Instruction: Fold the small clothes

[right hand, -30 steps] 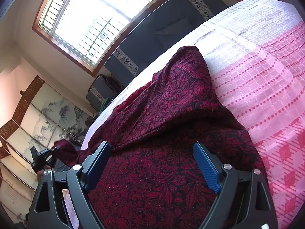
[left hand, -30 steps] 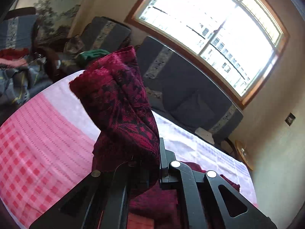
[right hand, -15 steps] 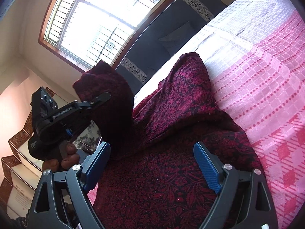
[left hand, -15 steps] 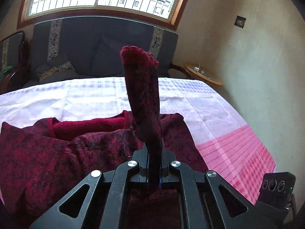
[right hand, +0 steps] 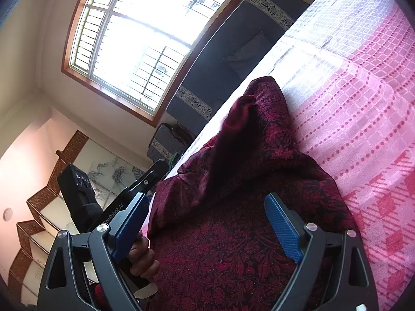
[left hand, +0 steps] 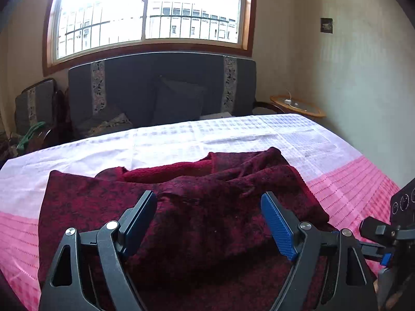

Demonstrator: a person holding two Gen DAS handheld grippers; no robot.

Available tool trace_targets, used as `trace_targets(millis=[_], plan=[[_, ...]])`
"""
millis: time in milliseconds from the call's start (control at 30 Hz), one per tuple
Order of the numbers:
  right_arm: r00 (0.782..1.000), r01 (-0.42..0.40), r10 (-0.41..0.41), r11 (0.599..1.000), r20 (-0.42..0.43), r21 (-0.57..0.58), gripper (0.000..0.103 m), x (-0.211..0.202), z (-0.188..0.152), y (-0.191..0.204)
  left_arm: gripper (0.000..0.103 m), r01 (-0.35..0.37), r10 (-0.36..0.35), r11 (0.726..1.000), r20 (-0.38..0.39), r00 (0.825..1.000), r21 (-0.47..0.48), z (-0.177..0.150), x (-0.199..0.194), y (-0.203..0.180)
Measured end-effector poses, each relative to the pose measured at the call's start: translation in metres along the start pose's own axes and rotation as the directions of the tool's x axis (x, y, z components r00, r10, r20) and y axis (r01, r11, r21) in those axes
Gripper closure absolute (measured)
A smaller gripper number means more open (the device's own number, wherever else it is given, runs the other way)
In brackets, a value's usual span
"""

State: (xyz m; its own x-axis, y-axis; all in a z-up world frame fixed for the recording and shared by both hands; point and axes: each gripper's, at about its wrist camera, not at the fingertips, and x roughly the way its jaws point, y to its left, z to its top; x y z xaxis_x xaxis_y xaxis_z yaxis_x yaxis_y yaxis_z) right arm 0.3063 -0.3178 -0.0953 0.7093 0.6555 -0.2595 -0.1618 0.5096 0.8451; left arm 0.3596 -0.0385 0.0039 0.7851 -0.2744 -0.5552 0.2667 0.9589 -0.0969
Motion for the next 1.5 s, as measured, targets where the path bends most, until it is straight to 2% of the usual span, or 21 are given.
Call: trace_targets(millis=[100,200,267,333,467,533,567,600,633,667,700,800,867,900,1000,1033,1100,1167,1267,1433,1500], plan=[[1.000,-0.012,0.012,0.999,0.002,0.039,0.014,-0.002,0.006,-0.001,0.020,-0.098,0.098,0.995,0.004,0.995,-0.029,-0.016,-0.017,0.046],[1.000,0.030,-0.030,0.999,-0.005,0.018,0.013,-0.001,0.023,0.010,0.020,-0.148,0.144,0.981,-0.040,0.989,-0.123,-0.033,-0.018,0.102],[0.993,0.115,-0.117,0.991,-0.032,-0.064,0.013,0.009,0.042,0.022,0.020,-0.174,0.156,0.961,-0.097,0.983,-0.217,-0.044,-0.010,0.137],[0.975,0.194,-0.204,0.974,-0.086,-0.115,0.013,0.029,0.060,0.026,0.020,-0.183,0.153,0.935,-0.121,0.981,-0.303,-0.056,-0.008,0.162],[0.948,0.253,-0.279,0.952,-0.150,-0.173,0.018,0.069,0.083,0.022,0.020,-0.167,0.116,0.880,-0.140,0.983,-0.445,-0.071,-0.006,0.192],[0.932,0.270,-0.314,0.934,-0.178,-0.236,0.029,0.090,0.086,0.024,0.020,-0.147,0.091,0.861,-0.138,0.986,-0.487,-0.078,-0.007,0.200],[0.917,0.284,-0.342,0.922,-0.207,-0.262,0.045,0.102,0.086,0.023,0.020,-0.148,0.092,0.855,-0.137,0.986,-0.497,-0.080,-0.010,0.204],[0.903,0.302,-0.366,0.913,-0.226,-0.274,0.067,0.110,0.086,0.021,0.020,-0.156,0.100,0.854,-0.137,0.986,-0.497,-0.081,-0.011,0.203],[0.895,0.308,-0.377,0.909,-0.237,-0.280,0.084,0.116,0.086,0.020,0.020,-0.173,0.119,0.855,-0.140,0.983,-0.489,-0.081,-0.013,0.201],[0.890,0.316,-0.387,0.904,-0.241,-0.288,0.091,0.120,0.086,0.020,0.020,-0.191,0.138,0.857,-0.144,0.980,-0.478,-0.081,-0.014,0.199],[0.889,0.325,-0.397,0.898,-0.230,-0.297,0.094,0.120,0.087,0.021,0.020,-0.213,0.162,0.860,-0.147,0.976,-0.465,-0.080,-0.015,0.196],[0.913,0.331,-0.390,0.880,-0.122,-0.340,0.096,0.105,0.094,0.036,0.020,-0.272,0.229,0.864,-0.150,0.962,-0.424,-0.078,-0.019,0.187],[0.918,0.345,-0.392,0.868,-0.065,-0.358,0.096,0.098,0.098,0.041,0.019,-0.304,0.263,0.865,-0.155,0.952,-0.399,-0.077,-0.020,0.181],[0.911,0.358,-0.407,0.860,-0.068,-0.363,0.096,0.100,0.098,0.039,0.019,-0.316,0.273,0.866,-0.161,0.948,-0.389,-0.077,-0.019,0.179],[0.857,0.418,-0.499,0.818,-0.127,-0.394,0.096,0.119,0.083,0.017,0.019,-0.340,0.297,0.865,-0.171,0.940,-0.368,-0.077,-0.017,0.175],[0.861,0.410,-0.488,0.833,-0.145,-0.371,0.096,0.119,0.082,0.010,0.019,-0.346,0.302,0.865,-0.174,0.937,-0.362,-0.077,-0.017,0.173],[0.875,0.398,-0.467,0.845,-0.128,-0.358,0.096,0.114,0.086,0.011,0.018,-0.354,0.308,0.866,-0.182,0.934,-0.353,-0.076,-0.015,0.171],[0.862,0.408,-0.482,0.843,-0.159,-0.350,0.096,0.120,0.084,0.006,0.018,-0.359,0.311,0.866,-0.186,0.932,-0.349,-0.076,-0.013,0.169],[0.854,0.425,-0.501,0.827,-0.141,-0.367,0.096,0.120,0.081,0.008,0.017,-0.367,0.321,0.865,-0.187,0.929,-0.343,-0.073,-0.014,0.172],[0.827,0.461,-0.551,0.778,-0.112,-0.428,0.095,0.127,0.075,0.017,0.017,-0.381,0.338,0.864,-0.182,0.923,-0.328,-0.068,-0.014,0.172],[0.822,0.457,-0.555,0.777,-0.127,-0.434,0.094,0.128,0.077,0.017,0.017,-0.388,0.345,0.865,-0.183,0.921,-0.319,-0.068,-0.014,0.172]])
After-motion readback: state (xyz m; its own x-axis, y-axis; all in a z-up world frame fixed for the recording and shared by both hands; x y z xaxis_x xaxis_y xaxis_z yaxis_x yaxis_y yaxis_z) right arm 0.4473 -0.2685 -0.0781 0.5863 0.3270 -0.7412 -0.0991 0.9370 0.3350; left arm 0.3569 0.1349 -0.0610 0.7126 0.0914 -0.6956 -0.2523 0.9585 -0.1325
